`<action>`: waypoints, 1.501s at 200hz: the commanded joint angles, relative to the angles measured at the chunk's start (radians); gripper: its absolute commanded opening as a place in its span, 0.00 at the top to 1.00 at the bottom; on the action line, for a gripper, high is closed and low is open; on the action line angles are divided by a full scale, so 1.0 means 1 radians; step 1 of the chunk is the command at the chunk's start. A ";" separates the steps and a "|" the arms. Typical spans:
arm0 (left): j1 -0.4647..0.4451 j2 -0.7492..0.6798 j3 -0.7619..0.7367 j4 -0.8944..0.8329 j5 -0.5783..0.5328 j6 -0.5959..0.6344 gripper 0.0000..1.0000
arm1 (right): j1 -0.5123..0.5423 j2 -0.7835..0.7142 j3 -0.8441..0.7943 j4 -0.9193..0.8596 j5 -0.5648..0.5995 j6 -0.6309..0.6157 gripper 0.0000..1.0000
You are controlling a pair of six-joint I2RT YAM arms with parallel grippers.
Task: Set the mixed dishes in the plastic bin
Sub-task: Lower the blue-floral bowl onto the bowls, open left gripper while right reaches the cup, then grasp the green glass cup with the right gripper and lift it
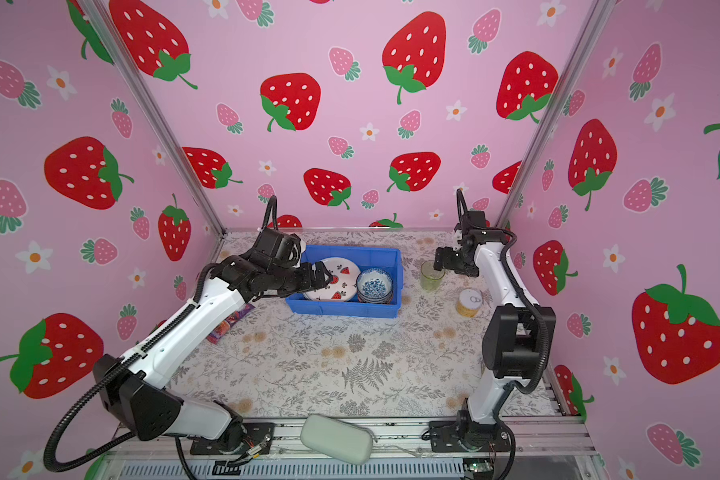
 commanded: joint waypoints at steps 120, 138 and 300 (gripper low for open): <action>0.110 -0.080 -0.118 0.032 0.048 -0.026 0.01 | -0.007 0.251 0.145 0.004 0.032 -0.018 0.42; 0.115 -0.069 -0.115 0.031 0.053 -0.024 0.01 | -0.007 0.265 0.145 0.008 0.030 -0.017 0.46; 0.167 -0.015 -0.129 0.047 0.114 -0.007 0.01 | -0.005 0.318 0.176 0.025 0.035 -0.004 0.79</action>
